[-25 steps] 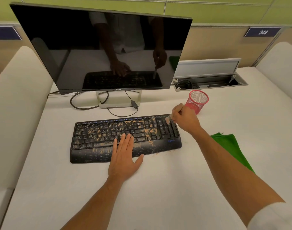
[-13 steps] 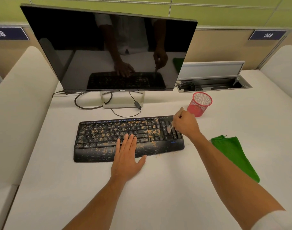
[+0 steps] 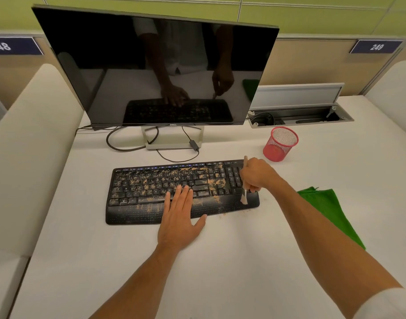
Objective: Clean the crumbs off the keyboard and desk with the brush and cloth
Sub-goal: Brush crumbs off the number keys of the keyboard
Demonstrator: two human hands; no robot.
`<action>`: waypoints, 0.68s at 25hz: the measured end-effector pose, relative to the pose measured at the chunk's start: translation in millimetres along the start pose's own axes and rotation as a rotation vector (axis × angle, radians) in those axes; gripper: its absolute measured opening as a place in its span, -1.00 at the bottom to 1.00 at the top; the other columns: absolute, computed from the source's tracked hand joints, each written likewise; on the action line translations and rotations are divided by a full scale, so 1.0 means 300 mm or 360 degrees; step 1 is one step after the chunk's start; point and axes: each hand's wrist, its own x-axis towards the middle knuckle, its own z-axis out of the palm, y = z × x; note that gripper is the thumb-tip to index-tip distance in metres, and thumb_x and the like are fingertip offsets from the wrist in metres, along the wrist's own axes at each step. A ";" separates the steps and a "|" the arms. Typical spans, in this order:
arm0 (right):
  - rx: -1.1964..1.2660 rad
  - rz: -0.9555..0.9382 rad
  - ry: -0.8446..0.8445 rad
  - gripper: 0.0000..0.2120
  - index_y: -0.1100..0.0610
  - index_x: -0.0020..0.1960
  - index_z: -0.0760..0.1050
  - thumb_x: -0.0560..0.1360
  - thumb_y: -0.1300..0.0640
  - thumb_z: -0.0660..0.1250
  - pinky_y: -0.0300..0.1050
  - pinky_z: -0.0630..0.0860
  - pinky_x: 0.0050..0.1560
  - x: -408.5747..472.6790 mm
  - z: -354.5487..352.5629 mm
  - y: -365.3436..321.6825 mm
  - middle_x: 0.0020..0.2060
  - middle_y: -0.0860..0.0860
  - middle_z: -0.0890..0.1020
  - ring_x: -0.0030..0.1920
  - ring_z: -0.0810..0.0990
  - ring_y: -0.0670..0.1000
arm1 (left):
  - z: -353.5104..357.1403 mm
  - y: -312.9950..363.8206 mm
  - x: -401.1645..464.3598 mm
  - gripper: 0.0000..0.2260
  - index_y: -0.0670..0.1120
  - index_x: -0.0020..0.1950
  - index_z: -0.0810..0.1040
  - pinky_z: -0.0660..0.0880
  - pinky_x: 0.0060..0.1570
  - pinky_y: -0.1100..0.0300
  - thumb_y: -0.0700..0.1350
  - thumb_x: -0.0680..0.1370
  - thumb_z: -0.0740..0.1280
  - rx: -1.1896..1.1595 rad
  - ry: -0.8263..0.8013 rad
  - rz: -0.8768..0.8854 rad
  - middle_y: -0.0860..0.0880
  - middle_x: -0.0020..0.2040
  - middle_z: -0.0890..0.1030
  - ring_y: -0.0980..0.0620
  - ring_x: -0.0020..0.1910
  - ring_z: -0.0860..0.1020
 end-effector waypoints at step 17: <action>-0.0134 -0.0383 -0.0036 -0.87 0.05 -0.07 0.47 0.65 0.15 0.22 -0.01 0.53 -0.09 -0.042 -0.064 0.118 -0.08 0.06 0.64 -0.07 0.61 0.10 | 0.004 0.000 -0.002 -0.26 -0.09 0.61 0.05 -0.23 0.54 -0.04 0.33 0.57 0.03 -0.0031 0.0061 0.0018 0.00 0.62 0.03 0.06 0.59 -0.18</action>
